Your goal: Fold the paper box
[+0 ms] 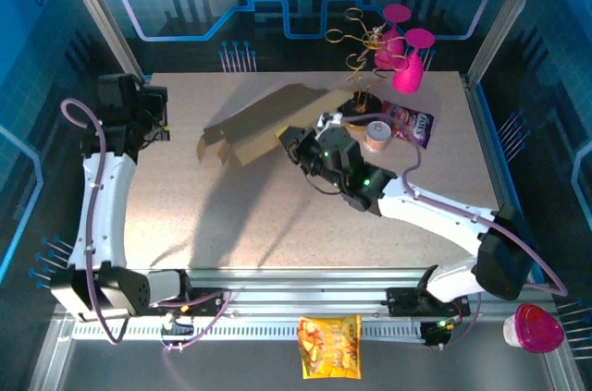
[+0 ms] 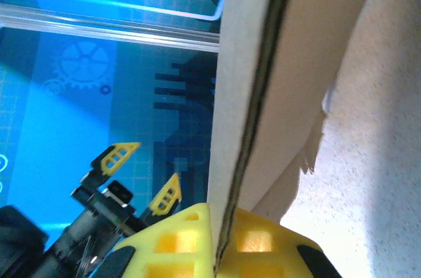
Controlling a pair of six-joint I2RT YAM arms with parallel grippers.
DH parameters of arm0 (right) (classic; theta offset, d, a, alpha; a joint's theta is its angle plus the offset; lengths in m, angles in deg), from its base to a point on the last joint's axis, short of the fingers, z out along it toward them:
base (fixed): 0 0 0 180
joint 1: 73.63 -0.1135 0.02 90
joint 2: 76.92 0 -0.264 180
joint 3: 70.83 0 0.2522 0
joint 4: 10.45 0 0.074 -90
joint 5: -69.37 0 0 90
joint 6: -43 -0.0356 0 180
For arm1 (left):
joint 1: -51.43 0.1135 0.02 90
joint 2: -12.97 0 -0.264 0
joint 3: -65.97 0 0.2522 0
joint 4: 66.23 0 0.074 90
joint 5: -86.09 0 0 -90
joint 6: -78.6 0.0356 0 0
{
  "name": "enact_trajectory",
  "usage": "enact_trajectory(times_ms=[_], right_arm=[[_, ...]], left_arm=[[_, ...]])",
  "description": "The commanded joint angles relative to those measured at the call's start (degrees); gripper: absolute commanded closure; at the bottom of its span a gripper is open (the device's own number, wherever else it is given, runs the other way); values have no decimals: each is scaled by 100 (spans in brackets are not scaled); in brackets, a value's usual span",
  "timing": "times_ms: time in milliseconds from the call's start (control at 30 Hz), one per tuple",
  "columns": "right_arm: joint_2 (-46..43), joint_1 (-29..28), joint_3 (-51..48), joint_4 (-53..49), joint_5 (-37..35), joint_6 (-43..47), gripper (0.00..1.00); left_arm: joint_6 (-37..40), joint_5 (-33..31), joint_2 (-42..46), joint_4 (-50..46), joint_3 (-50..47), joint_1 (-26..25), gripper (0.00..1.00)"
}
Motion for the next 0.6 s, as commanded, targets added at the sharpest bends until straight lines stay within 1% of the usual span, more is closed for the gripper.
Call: enact_trajectory(times_ms=[0,67,133,267,333,400,467,567], right_arm=[[50,172,709,-1212,382,844,100],[204,250,1216,-1483,531,1137,100],[373,331,1704,-1824,695,1417,100],[706,469,2529,-2107,985,1954,100],[913,522,2958,-2358,1165,2149,100],[1050,556,3219,-2537,1217,2248,100],[1163,613,3392,-2659,1349,2277,100],[1271,685,3555,-2747,1468,2325,100]], left_arm=[[1147,-353,159,-624,510,-365,35],[1700,-340,179,-488,770,-740,39],[2436,-316,177,-370,1083,-1243,44],[3792,-734,233,-555,1423,-2339,46],[4393,-1111,373,-712,1360,-2835,46],[4789,-1347,603,-692,1175,-3158,44],[5296,-1488,860,-508,928,-3448,42],[6410,-1892,1189,-136,562,-4099,40]])
